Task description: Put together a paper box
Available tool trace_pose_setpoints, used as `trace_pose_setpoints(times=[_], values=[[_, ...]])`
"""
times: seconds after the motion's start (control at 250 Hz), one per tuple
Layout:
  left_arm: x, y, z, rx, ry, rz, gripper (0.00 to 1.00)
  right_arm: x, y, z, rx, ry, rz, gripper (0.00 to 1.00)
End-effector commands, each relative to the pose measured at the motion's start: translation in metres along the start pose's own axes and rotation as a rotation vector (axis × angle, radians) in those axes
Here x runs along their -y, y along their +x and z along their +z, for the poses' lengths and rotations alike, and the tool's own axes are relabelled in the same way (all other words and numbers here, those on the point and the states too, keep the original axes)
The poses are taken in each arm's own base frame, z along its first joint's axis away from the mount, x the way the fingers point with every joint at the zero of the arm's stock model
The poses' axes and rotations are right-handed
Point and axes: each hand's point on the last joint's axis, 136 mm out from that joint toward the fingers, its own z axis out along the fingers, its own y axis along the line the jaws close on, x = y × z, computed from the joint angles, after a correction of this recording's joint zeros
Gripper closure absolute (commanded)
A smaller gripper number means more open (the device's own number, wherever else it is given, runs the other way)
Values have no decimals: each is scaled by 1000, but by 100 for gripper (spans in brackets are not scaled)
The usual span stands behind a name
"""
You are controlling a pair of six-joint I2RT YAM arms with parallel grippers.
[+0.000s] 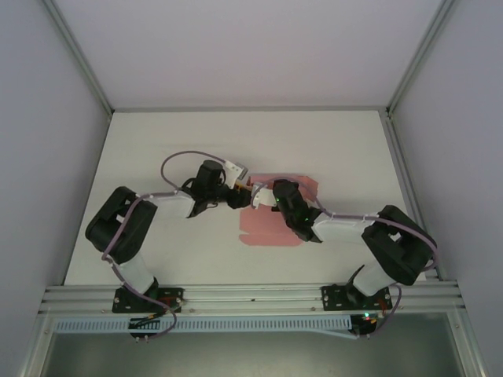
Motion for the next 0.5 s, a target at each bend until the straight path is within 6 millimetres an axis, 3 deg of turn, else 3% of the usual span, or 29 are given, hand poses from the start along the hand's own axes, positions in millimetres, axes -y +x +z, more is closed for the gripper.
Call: trace_pose_setpoints(times=[0.0, 0.136, 0.351, 0.495], values=[[-6, -4, 11, 4, -72, 42, 50, 3, -9, -5, 45, -17, 65, 100], [-2, -8, 16, 33, -155, 62, 51, 1, -10, -6, 56, -30, 93, 100], [-13, -22, 8, 119, -302, 72, 55, -8, -6, -9, 45, -75, 95, 100], [-15, -30, 11, 155, -322, 79, 62, -17, -7, -14, 60, -137, 111, 100]])
